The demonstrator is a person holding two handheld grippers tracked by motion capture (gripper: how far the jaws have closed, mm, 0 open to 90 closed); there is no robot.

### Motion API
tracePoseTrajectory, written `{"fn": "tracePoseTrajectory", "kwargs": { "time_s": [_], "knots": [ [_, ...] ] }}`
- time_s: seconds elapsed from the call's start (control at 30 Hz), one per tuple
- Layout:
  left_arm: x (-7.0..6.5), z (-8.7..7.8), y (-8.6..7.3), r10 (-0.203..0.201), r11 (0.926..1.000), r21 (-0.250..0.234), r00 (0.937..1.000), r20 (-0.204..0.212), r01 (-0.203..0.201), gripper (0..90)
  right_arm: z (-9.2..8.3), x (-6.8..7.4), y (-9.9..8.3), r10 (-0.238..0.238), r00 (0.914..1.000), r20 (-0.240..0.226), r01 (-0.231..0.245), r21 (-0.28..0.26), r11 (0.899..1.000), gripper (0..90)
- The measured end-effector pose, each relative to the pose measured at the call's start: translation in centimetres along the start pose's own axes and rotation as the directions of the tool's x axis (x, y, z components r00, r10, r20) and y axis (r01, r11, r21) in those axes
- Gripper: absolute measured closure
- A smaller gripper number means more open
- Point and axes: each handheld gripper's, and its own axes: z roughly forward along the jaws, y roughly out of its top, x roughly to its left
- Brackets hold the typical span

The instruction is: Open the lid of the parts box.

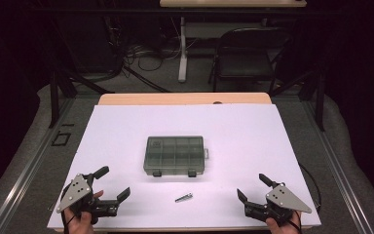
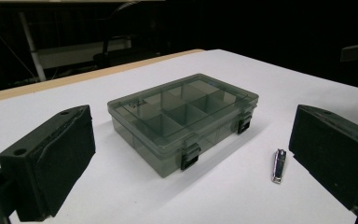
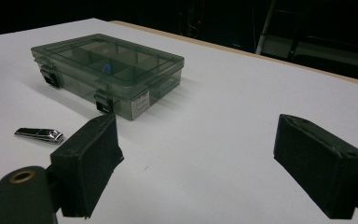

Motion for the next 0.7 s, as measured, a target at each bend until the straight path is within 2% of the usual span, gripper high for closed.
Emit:
{"fn": "tracePoseTrajectory", "kwargs": {
  "time_s": [0.2, 0.23, 0.27, 0.37, 0.5, 0.57, 0.7],
  "knots": [
    [0.1, 0.2, 0.0, -0.015, 0.9998, 0.01, 0.9999, 0.002, 0.015, 0.4, 0.3, 0.4, 0.0, -0.028, 0.9995, -0.015, 0.029, 0.026, 0.999, 13.8],
    [0.3, 0.3, 0.1, -0.042, 0.999, 0.014, 0.9991, 0.004, 0.042, 0.4, 0.5, 0.6, 0.2, -0.036, 0.9993, -0.012, 0.036, 0.021, 0.999, 13.9],
    [0.3, 0.3, 0.1, -0.042, 0.999, 0.014, 0.9991, 0.004, 0.042, 0.4, 0.5, 0.6, 0.2, -0.036, 0.9993, -0.012, 0.036, 0.021, 0.999, 13.9],
    [0.6, 0.3, 0.5, -0.077, 0.9969, 0.012, 0.997, 0.004, 0.077, 0.4, 0.9, 0.7, 0.5, -0.016, 0.9995, -0.029, 0.016, 0.024, 1.0, 13.8],
    [1.1, 0.6, 1.2, -0.087, 0.9958, 0.03, 0.9962, 0.004, 0.086, 0.4, 1.8, 1.1, 1.7, -0.021, 0.9987, -0.047, 0.024, 0.068, 0.997, 13.8],
    [1.4, 0.8, 1.7, -0.101, 0.9939, 0.046, 0.9949, 0.003, 0.101, 0.5, 2.0, 1.1, 1.9, -0.023, 0.9982, -0.056, 0.027, 0.068, 0.997, 13.8],
    [2.0, 1.2, 2.8, -0.117, 0.9916, 0.057, 0.9932, 0.002, 0.116, 4.1, 3.1, 1.3, 3.2, -0.016, 0.9972, -0.073, 0.025, 0.123, 0.992, 13.6]
  ]
}}
